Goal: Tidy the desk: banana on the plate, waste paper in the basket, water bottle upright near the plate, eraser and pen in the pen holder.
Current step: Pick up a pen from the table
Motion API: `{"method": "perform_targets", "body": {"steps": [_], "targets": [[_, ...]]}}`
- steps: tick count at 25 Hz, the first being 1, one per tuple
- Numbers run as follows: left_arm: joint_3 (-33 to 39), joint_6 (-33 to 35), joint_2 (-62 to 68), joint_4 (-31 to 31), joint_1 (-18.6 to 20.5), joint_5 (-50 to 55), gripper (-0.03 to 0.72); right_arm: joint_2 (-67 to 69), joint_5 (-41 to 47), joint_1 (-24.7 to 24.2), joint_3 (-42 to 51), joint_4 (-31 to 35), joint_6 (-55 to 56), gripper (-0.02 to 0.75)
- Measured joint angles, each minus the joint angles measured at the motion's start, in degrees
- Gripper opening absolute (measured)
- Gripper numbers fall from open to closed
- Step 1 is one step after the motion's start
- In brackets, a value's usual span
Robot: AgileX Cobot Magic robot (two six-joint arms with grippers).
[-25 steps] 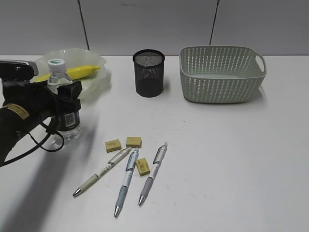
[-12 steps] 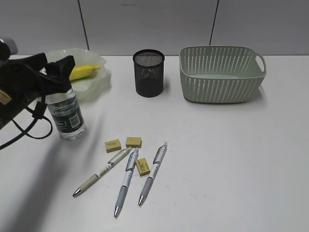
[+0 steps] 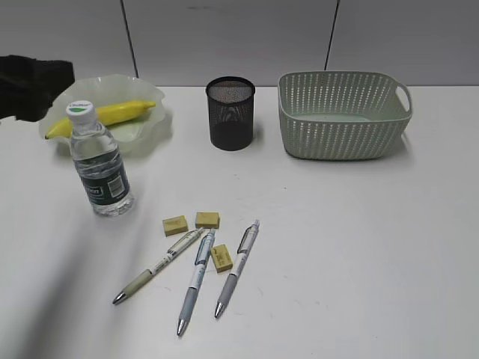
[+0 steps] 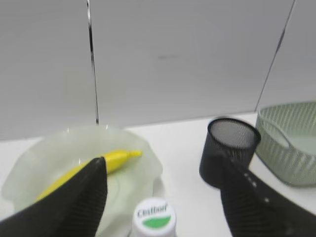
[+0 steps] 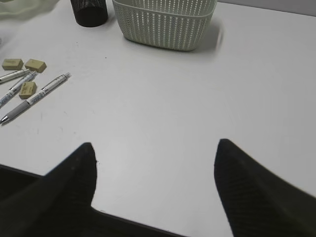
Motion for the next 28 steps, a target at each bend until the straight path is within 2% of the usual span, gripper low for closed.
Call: {"method": "perform_targets", "body": {"steps": [6,13,16,19,22,28], "targets": [[-7.33,0.06,-16.91,4.14,0.00,44.50,0.528,0.00,0.00,0.00,0.00,0.00,0.00,0.582],[-9.90,0.20,-36.05,6.62,0.00,77.51,0.519,0.00,0.00,0.00,0.00,-0.05,0.00,0.582],[-8.97,0.21,-43.09,6.22,0.00,85.86,0.519,0.00,0.00,0.00,0.00,-0.05,0.02,0.582],[-6.23,0.21,-50.87,4.61,0.00,89.39,0.516,0.00,0.00,0.00,0.00,-0.05,0.02,0.582],[-3.33,0.21,-57.89,3.31,0.00,89.78,0.515,0.00,0.00,0.00,0.00,-0.05,0.02,0.582],[-1.98,0.21,-67.43,2.88,0.00,85.62,0.515,1.00,-2.67,0.00,-1.16,1.46,-0.10,0.578]]}}
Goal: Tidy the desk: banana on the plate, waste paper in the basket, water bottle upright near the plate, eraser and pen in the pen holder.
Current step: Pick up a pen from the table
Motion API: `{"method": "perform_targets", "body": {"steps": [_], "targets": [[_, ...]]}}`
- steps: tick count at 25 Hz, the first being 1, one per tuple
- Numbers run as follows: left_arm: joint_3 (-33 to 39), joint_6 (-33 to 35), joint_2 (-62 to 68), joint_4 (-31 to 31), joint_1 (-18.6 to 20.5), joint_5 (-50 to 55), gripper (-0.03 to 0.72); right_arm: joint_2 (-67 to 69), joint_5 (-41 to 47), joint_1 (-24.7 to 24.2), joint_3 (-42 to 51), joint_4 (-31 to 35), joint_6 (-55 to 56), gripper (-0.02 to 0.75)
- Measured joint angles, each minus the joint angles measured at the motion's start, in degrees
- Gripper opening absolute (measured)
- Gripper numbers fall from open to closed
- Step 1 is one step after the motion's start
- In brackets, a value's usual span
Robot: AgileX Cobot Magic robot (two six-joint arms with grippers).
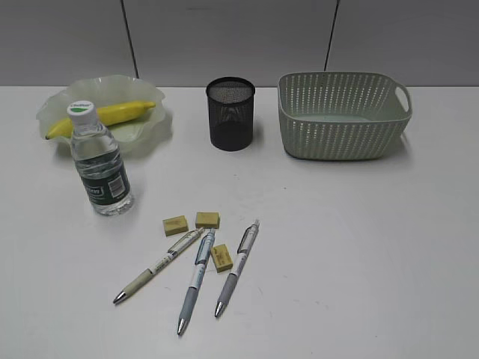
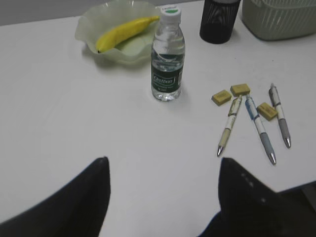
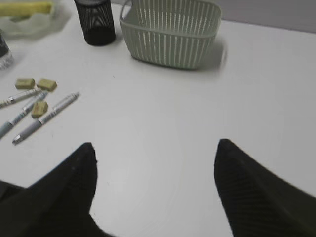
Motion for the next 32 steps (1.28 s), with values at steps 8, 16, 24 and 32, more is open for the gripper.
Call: {"method": "perform_targets", "body": {"steps": [8,16,24,32], "targets": [[1.73,0.00,-1.50,0.00,0.00,-3.23,0.484,25.41,-7.74,0.00,-7.02,9.87,-10.03,0.493],[1.73,0.00,-1.54,0.00,0.00,-3.33,0.465,61.02,-4.56,0.00,-21.71,17.05,-12.02,0.392],[1.73,0.00,-1.54,-0.01,0.00,-3.38,0.465,85.91,3.34,9.96,-37.17,8.97,6.56,0.336],[1.73,0.00,-1.54,-0.01,0.00,-3.44,0.465,103.36,5.26,21.48,-47.62,7.80,28.51,0.333]]}}
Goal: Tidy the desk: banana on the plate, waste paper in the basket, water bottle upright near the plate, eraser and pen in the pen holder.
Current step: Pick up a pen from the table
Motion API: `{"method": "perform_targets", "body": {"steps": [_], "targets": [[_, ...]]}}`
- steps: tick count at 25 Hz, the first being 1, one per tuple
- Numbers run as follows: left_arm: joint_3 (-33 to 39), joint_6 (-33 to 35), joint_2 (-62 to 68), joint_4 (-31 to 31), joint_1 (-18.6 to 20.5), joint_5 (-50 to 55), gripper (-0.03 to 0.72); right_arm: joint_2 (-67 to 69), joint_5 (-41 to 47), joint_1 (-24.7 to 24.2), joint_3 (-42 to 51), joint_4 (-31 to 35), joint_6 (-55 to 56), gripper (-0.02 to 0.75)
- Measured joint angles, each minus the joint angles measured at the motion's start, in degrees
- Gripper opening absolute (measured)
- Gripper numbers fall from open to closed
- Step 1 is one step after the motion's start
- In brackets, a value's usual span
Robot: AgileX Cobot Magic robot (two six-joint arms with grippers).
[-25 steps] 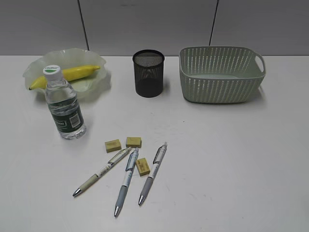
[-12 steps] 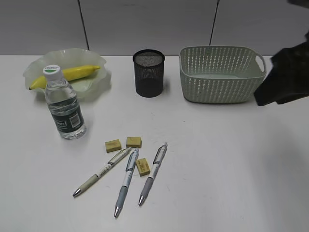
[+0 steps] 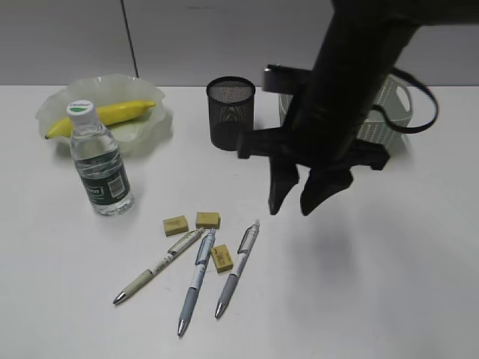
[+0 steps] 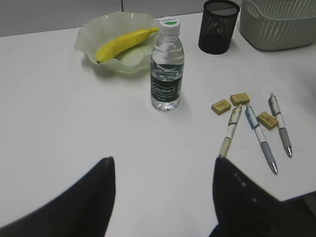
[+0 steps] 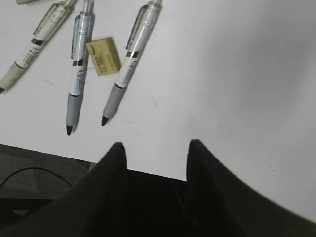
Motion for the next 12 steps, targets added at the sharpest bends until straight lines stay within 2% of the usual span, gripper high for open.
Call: {"method": "perform_targets", "body": {"steps": [4,9,12], "targets": [[0.00,0.00,0.00,0.00,0.00,0.00,0.463,7.23,0.14,2.55,-4.38,0.29,4.36,0.331],[0.00,0.00,0.00,0.00,0.00,-0.01,0.463,14.66,0.19,2.73,-11.88,1.68,7.29,0.333],[0.00,0.00,0.00,0.00,0.00,-0.05,0.463,18.69,2.12,2.73,-15.95,1.98,9.79,0.363]]}}
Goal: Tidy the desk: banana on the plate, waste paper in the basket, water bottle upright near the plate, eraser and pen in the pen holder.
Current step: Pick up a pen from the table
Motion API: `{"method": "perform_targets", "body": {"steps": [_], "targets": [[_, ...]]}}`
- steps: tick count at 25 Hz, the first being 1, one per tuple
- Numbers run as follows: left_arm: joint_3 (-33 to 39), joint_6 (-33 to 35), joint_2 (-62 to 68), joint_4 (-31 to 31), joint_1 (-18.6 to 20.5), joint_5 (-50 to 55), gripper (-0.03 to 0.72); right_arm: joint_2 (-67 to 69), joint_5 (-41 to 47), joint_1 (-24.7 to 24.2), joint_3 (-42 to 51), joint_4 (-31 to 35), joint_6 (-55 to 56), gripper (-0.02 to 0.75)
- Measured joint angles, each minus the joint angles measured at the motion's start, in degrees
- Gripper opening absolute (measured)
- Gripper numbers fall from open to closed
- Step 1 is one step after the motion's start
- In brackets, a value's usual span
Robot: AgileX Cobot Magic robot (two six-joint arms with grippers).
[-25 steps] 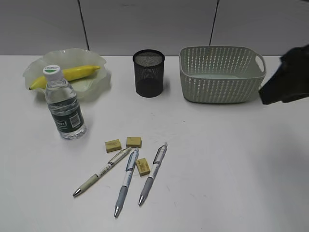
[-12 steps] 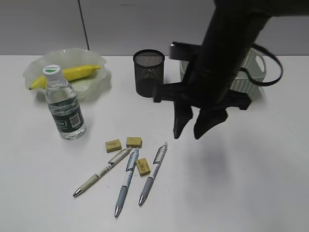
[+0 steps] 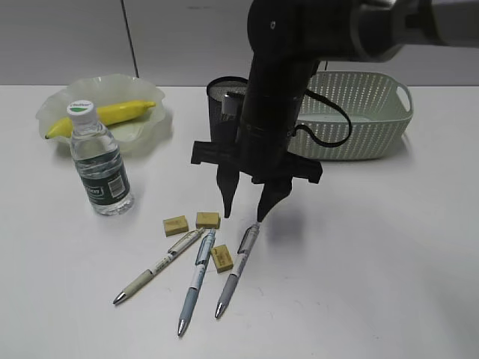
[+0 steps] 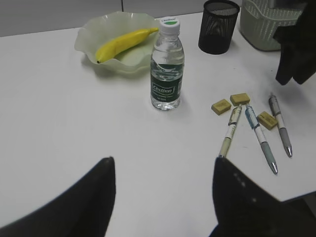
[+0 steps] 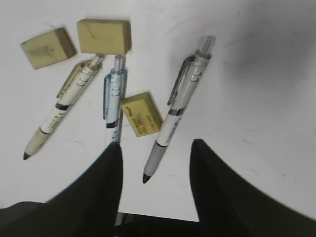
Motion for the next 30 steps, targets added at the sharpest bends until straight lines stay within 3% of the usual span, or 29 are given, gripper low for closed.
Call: {"method": "perform_targets", "body": {"steps": [6,14,19,23,30], "targets": [[0.00,0.00,0.00,0.00,0.00,0.00,0.461,7.00,4.18,0.00,-2.78,-0.34,2.79,0.435],[0.00,0.00,-0.06,0.00,0.00,0.00,0.461,10.89,2.78,0.00,-3.08,0.52,3.49,0.426],[0.00,0.00,-0.06,0.00,0.00,0.00,0.461,11.80,2.22,-0.18,-3.52,1.24,3.75,0.350],[0.00,0.00,-0.13,0.00,0.00,0.00,0.454,12.53,2.83,-0.25,-3.80,0.58,4.02,0.138],[0.00,0.00,-0.24,0.00,0.00,0.00,0.447,12.73,4.40,-0.25,-4.59,-0.84,3.09,0.134]]}}
